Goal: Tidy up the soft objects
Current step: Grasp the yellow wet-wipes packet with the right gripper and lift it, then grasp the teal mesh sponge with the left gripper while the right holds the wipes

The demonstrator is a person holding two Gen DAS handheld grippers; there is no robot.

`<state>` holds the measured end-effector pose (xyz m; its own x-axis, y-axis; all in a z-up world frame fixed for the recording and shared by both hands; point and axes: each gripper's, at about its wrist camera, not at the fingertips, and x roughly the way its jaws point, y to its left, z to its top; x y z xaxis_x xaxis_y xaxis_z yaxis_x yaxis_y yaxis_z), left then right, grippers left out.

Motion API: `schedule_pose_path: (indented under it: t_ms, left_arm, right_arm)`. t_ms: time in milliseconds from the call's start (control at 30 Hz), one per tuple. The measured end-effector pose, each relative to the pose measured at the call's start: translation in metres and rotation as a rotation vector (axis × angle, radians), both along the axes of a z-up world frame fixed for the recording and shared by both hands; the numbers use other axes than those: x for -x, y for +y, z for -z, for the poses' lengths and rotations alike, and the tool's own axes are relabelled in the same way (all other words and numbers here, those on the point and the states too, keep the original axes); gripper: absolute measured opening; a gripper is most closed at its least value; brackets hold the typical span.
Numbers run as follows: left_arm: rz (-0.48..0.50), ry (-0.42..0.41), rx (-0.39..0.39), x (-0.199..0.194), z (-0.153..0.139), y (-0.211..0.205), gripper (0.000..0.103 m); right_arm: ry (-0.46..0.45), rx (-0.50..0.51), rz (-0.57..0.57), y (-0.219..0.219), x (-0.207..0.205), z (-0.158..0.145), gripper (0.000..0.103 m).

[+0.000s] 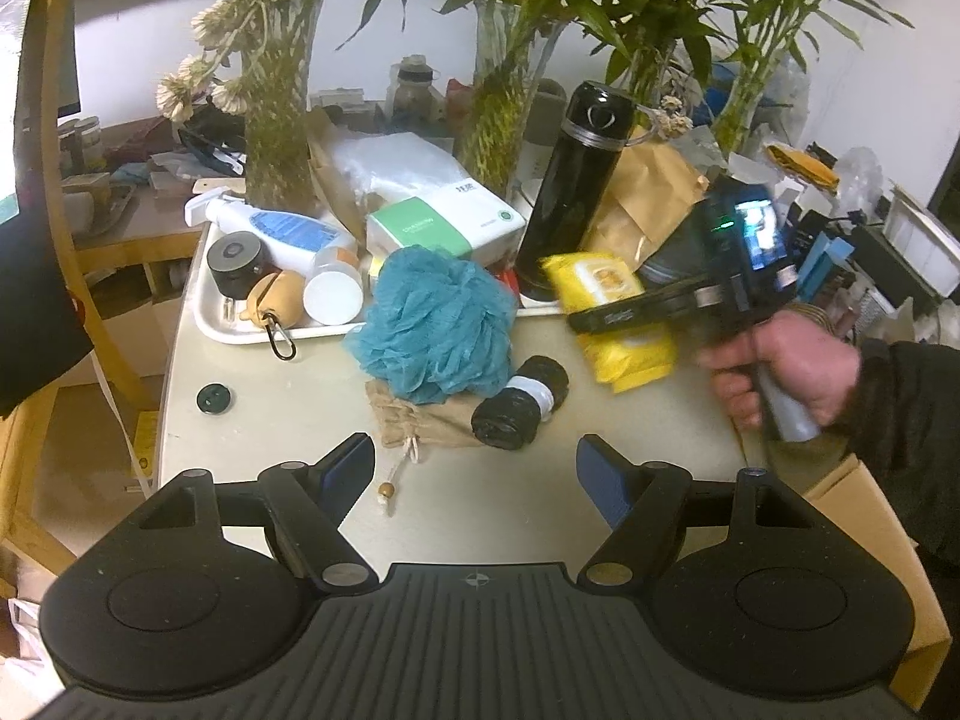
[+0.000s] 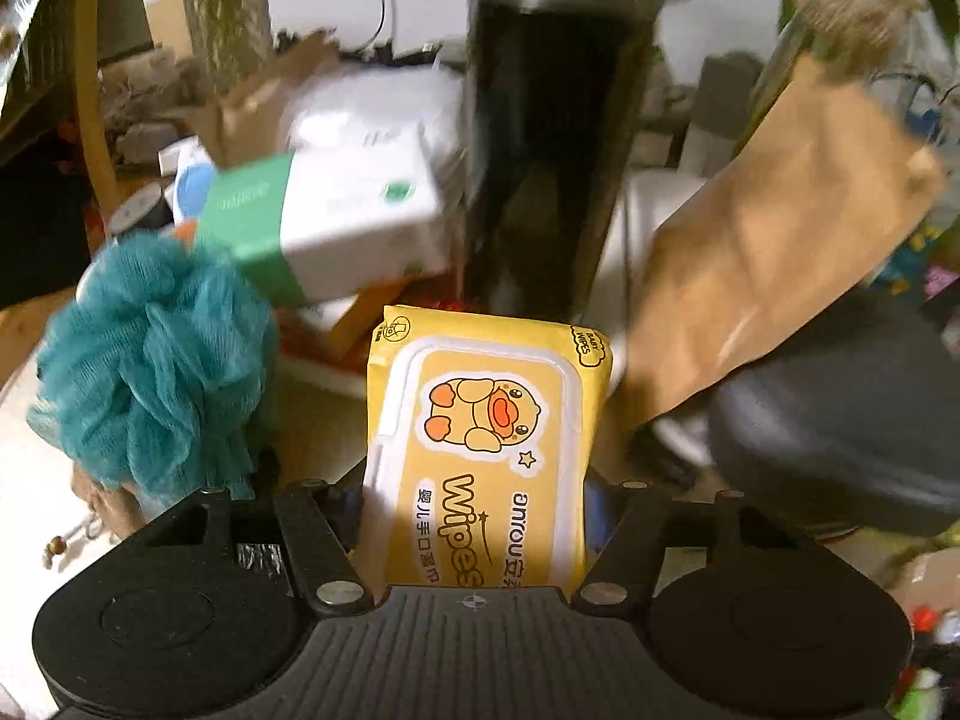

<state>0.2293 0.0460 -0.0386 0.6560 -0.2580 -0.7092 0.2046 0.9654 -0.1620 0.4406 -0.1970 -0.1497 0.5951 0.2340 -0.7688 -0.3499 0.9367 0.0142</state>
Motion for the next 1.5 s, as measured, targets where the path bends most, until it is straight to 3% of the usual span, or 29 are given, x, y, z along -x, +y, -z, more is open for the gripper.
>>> schedule_pose_path:
  t_ms: [333,633,833,1133,1500]
  left_arm:
    - [-0.005,-0.038,-0.004,0.001,-0.001,-0.004,0.074]
    - [0.000,-0.056,-0.024,0.004,0.000,-0.006,0.074]
    - [-0.007,-0.078,-0.023,0.002,-0.007,-0.004,0.074]
    - [0.035,-0.105,-0.093,-0.023,-0.012,-0.009,0.074]
    - [0.143,-0.109,-0.175,-0.069,0.017,-0.020,0.074]
  right_arm:
    - [-0.077,-0.008,-0.015,-0.032,0.054,-0.073,0.067]
    - [-0.123,-0.046,-0.004,-0.067,0.115,-0.105,0.067]
    - [-0.135,-0.087,0.017,-0.083,0.136,-0.116,0.067]
    - [-0.138,-0.126,0.050,-0.093,0.142,-0.118,0.067]
    - [-0.127,-0.145,0.032,-0.093,0.142,-0.115,0.067]
